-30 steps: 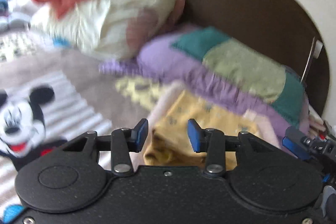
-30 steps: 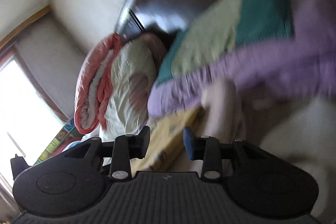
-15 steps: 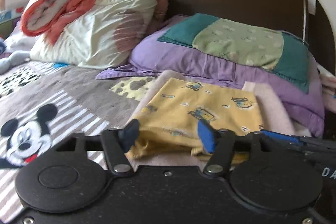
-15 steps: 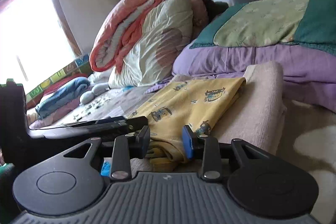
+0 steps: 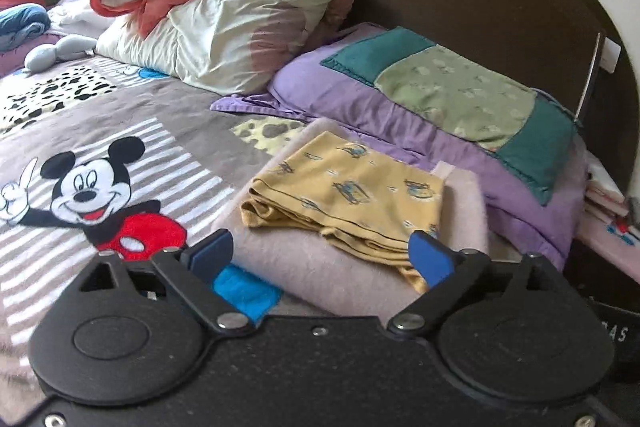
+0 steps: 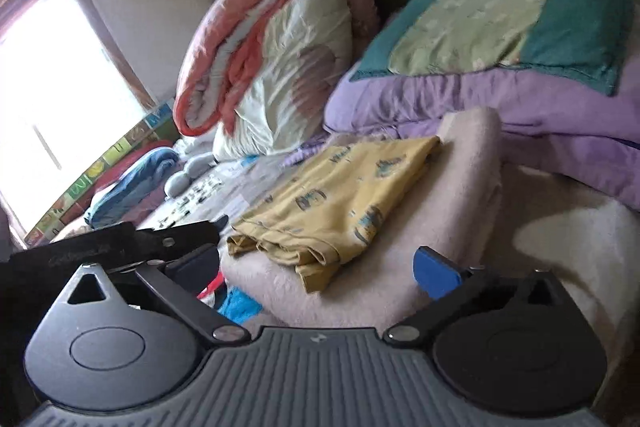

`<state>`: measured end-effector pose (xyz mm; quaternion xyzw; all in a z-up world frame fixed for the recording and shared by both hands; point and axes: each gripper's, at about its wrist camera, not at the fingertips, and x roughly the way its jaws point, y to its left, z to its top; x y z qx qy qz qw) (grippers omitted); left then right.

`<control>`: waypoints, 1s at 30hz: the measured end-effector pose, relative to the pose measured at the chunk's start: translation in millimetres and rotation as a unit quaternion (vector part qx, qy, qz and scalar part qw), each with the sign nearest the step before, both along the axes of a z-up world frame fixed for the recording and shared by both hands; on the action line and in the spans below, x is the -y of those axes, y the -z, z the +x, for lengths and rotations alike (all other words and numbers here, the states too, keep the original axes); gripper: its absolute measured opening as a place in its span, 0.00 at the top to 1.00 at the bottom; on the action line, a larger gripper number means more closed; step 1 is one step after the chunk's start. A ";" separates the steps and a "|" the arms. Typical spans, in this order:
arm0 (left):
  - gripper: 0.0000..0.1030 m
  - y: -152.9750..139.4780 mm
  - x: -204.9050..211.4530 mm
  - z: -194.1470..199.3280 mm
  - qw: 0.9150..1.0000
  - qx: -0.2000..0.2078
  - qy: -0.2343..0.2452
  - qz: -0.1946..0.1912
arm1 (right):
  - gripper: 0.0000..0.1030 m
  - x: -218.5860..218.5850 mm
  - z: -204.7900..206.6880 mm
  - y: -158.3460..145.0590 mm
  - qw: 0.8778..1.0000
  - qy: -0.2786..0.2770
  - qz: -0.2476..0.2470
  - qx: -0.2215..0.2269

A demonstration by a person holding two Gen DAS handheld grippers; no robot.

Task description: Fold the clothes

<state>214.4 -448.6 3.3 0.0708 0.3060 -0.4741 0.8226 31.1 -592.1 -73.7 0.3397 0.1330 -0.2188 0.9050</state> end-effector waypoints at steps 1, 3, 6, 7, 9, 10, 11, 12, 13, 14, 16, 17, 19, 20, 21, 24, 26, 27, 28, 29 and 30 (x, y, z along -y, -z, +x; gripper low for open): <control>0.06 -4.0 -2.2 -4.4 1.000 0.002 -0.004 0.000 | 0.00 -2.0 -1.4 -4.3 1.000 -0.004 0.002 -0.007; 0.02 -11.7 -5.4 -11.7 1.000 0.016 -0.015 0.009 | 0.00 -6.1 -4.0 -12.8 1.000 -0.013 0.005 -0.022; 0.00 -23.0 -11.1 -22.3 0.999 0.040 -0.030 0.021 | 0.00 -14.2 -6.9 -24.5 0.998 -0.023 -0.015 -0.050; 0.00 -26.5 -13.0 -25.7 0.998 0.047 -0.035 0.025 | 0.00 -16.4 -8.6 -28.6 0.998 -0.027 -0.020 -0.056; 0.00 -31.3 -17.0 -30.9 0.997 0.050 -0.045 0.031 | 0.00 -20.7 -12.7 -40.2 0.997 -0.032 -0.032 -0.069; 0.00 -33.7 -18.5 -33.4 0.997 0.050 -0.050 0.035 | 0.00 -21.3 -14.6 -46.2 0.996 -0.030 -0.034 -0.075; 0.00 -36.1 -18.0 -34.9 0.997 0.043 -0.053 0.047 | 0.00 -21.9 -16.4 -52.2 0.996 -0.028 -0.037 -0.081; 0.00 -38.2 -16.6 -36.6 0.996 0.036 -0.054 0.060 | 0.00 -22.5 -18.0 -58.0 0.995 -0.026 -0.040 -0.086; 0.00 -40.4 -16.1 -39.0 0.995 0.043 -0.056 0.067 | 0.00 -23.4 -18.2 -63.0 0.994 -0.028 -0.044 -0.091; 0.00 -42.4 -15.8 -41.6 0.994 0.051 -0.057 0.074 | 0.00 -24.3 -18.4 -68.1 0.994 -0.031 -0.048 -0.096; 0.00 -45.7 -16.2 -47.3 0.992 0.071 -0.064 0.080 | 0.00 -26.0 -18.7 -75.6 0.992 -0.036 -0.056 -0.105; 0.00 -46.5 -16.5 -47.8 0.992 0.070 -0.067 0.083 | 0.00 -26.6 -18.9 -78.1 0.992 -0.038 -0.058 -0.110; 0.00 -47.1 -17.8 -48.2 0.991 0.068 -0.071 0.087 | 0.00 -25.2 -18.4 -79.4 0.991 -0.047 -0.049 -0.120; 0.00 -46.8 -18.2 -48.5 0.991 0.067 -0.071 0.088 | 0.00 -24.6 -18.2 -80.1 0.990 -0.051 -0.044 -0.125; 0.00 -46.4 -18.4 -49.2 0.991 0.065 -0.072 0.090 | 0.00 -24.4 -18.1 -80.3 0.989 -0.053 -0.042 -0.130; 0.00 -47.1 -19.1 -53.1 0.991 0.062 -0.074 0.091 | 0.00 -24.3 -18.3 -82.8 0.987 -0.055 -0.047 -0.145; 0.00 -48.6 -20.4 -54.8 0.991 0.060 -0.076 0.091 | 0.00 -23.5 -18.7 -84.4 0.985 -0.058 -0.048 -0.153; 0.00 -49.6 -21.0 -55.7 0.991 0.059 -0.077 0.090 | 0.00 -22.8 -18.8 -85.1 0.985 -0.060 -0.048 -0.157; 0.00 -50.6 -21.8 -56.2 0.991 0.057 -0.078 0.089 | 0.00 -22.1 -18.7 -86.0 0.984 -0.060 -0.048 -0.160; 0.00 -51.5 -22.6 -56.7 0.992 0.055 -0.078 0.088 | 0.00 -21.5 -18.7 -86.9 0.984 -0.060 -0.048 -0.163; 0.00 -52.2 -23.6 -57.0 0.992 0.053 -0.078 0.087 | 0.00 -21.2 -19.2 -88.0 0.983 -0.062 -0.046 -0.164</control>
